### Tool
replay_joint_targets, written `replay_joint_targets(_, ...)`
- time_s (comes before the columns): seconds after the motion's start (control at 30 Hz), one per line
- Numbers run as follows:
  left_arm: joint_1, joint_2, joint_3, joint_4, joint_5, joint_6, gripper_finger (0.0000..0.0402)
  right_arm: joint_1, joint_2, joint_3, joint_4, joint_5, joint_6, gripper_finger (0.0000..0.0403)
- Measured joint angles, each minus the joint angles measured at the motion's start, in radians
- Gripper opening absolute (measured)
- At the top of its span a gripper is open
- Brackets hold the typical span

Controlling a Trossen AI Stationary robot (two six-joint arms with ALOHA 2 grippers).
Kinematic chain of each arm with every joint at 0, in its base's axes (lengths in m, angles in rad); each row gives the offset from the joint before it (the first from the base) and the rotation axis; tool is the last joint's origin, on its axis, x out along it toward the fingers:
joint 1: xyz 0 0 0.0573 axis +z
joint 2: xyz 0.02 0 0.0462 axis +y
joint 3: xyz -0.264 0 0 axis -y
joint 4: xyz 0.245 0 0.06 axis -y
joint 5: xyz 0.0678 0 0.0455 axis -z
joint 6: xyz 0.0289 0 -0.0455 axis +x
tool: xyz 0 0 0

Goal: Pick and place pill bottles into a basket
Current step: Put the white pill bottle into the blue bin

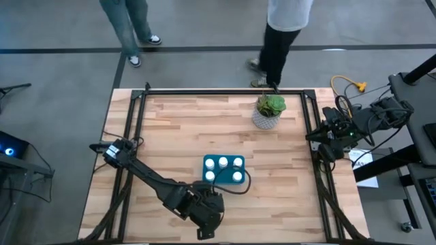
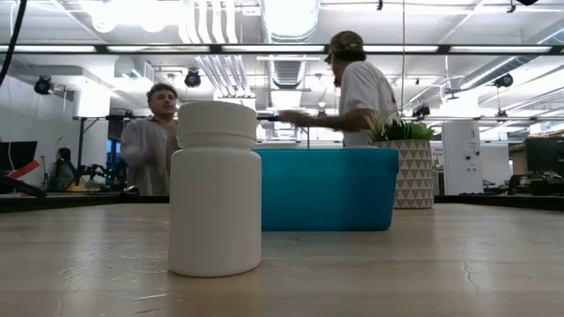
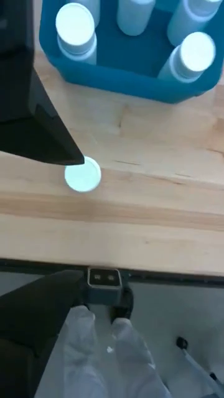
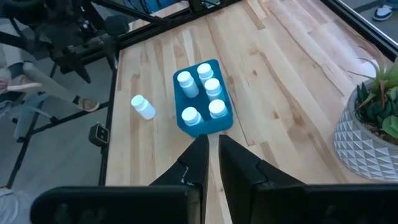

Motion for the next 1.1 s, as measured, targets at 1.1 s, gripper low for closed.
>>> replay_joint_targets(1.1, 0.063, 0.001, -0.303, 0.272, 0.060, 0.075, 0.0282, 0.000, 0.000, 0.000, 0.021, 0.024, 0.018, 0.0031)
